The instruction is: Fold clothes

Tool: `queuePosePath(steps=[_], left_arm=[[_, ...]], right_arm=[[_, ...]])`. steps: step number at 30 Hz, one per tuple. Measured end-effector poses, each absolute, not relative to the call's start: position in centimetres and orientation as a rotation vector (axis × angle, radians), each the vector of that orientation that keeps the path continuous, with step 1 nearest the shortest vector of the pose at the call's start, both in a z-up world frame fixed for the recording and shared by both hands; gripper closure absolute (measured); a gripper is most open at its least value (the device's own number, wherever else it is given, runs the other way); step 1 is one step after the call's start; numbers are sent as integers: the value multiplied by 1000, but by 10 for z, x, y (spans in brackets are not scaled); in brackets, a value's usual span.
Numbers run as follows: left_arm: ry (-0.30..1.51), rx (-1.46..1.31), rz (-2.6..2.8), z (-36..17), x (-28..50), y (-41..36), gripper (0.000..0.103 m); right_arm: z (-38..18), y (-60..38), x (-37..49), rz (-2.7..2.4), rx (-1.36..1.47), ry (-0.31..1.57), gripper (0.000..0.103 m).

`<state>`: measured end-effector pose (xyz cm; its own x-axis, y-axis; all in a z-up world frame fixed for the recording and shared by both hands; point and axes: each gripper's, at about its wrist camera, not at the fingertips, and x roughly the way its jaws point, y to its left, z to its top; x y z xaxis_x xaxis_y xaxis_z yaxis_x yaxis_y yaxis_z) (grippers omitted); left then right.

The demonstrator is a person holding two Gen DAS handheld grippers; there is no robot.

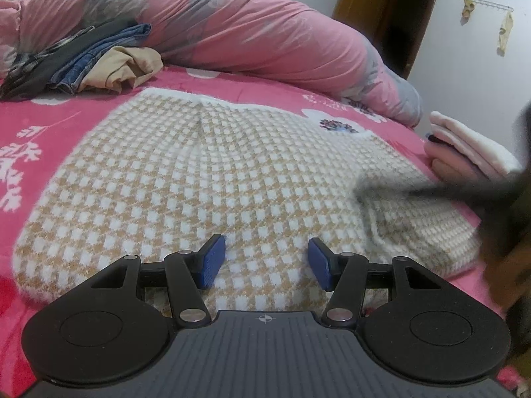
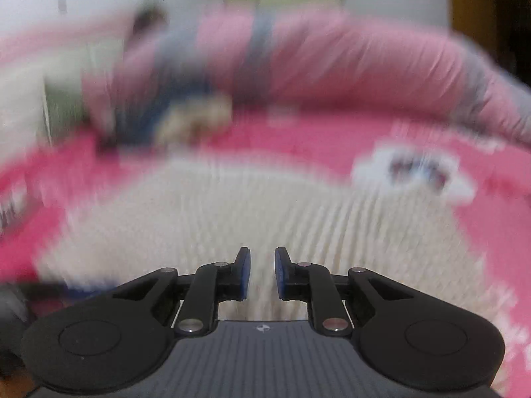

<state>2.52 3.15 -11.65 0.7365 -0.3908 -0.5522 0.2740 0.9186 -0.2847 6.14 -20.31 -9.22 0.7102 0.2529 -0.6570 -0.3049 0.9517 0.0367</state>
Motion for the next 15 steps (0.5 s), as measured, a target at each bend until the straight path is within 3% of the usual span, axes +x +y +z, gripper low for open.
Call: queuePosePath(steps=[5, 8, 15], left_arm=[[646, -212, -387, -118, 26, 37, 48], [651, -232, -390, -117, 27, 39, 48], [644, -229, -393, -118, 25, 39, 48]], right_arm=[[-78, -210, 69, 309, -30, 761, 86], [-55, -205, 67, 304, -27, 674, 86], [-61, -189, 86, 339, -104, 682, 85]])
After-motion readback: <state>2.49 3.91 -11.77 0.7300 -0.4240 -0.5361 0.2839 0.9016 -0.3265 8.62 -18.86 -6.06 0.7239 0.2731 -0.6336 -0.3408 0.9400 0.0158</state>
